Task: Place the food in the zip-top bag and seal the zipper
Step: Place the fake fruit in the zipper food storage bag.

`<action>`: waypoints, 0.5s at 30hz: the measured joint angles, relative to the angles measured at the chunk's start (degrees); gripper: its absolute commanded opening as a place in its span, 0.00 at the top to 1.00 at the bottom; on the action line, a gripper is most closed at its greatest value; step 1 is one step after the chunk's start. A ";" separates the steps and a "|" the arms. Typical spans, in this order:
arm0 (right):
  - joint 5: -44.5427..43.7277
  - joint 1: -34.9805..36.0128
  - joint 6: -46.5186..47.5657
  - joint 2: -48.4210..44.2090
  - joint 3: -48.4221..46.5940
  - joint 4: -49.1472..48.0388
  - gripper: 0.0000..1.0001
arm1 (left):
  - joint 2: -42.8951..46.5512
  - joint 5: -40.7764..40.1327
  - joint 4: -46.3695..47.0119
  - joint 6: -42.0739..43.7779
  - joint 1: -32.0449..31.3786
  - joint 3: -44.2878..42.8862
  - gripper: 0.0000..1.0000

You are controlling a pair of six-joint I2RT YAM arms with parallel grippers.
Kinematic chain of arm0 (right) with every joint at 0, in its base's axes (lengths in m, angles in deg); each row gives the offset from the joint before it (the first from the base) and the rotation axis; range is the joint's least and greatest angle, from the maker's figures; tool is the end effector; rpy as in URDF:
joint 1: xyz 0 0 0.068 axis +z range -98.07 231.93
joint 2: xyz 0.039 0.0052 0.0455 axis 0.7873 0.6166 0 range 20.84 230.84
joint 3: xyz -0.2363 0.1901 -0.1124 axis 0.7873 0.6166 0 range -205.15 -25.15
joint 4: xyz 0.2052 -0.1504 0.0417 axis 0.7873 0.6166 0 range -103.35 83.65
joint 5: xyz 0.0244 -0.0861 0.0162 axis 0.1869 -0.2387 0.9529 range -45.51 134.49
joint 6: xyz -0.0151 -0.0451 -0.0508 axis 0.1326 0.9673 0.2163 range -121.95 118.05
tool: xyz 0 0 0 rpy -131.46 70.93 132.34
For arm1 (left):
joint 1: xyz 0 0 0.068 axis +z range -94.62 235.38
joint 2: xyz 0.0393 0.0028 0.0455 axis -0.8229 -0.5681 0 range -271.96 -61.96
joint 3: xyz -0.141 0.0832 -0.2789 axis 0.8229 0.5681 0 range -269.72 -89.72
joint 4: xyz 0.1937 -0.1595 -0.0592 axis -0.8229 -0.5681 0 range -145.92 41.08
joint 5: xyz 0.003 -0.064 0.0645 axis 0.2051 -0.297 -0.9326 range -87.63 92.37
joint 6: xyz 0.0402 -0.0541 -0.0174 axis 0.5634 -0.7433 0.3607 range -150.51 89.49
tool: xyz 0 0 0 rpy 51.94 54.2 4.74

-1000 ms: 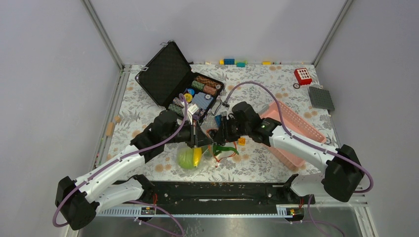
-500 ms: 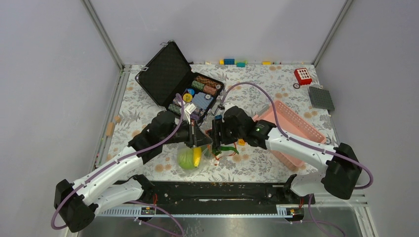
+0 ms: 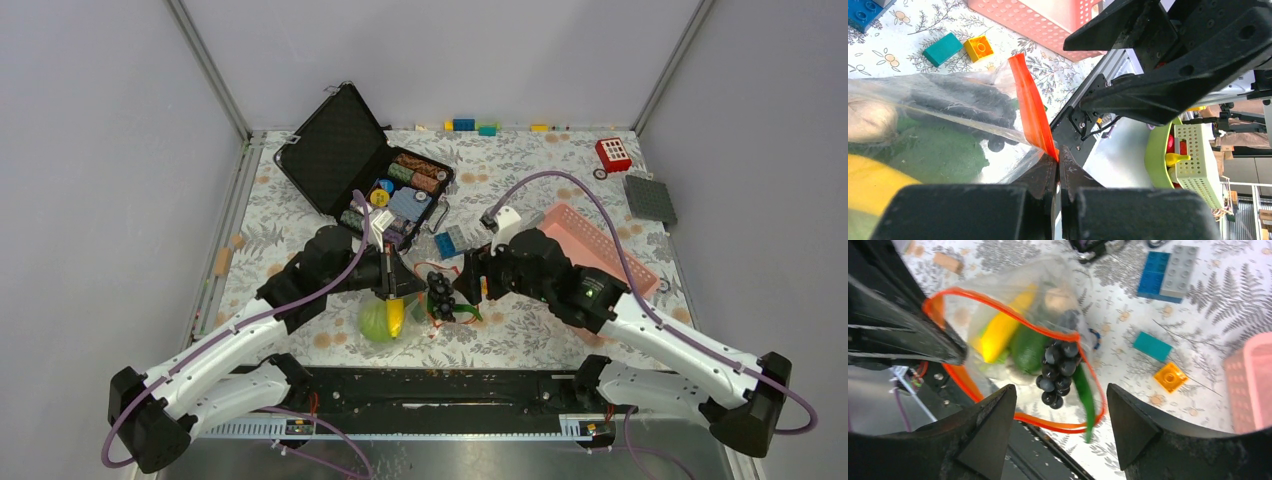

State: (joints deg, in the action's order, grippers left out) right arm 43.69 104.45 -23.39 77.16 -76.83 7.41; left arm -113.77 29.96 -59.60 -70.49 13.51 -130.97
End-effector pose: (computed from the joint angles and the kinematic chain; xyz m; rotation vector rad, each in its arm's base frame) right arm 0.1272 0.1645 0.3609 -0.5560 2.0337 0.7902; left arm 0.1228 -0.1452 0.3317 0.3953 2.1369 -1.3583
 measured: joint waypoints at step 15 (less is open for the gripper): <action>-8.72 -0.13 3.78 9.79 5.40 -0.44 0.59 | 0.07 0.00 -0.20 0.04 0.00 0.00 1.00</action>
State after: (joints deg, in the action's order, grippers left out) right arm 34.97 104.31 -19.60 86.95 -71.43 6.97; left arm -113.71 29.96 -59.79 -70.45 13.51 -130.97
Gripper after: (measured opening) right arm 0.599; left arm 0.010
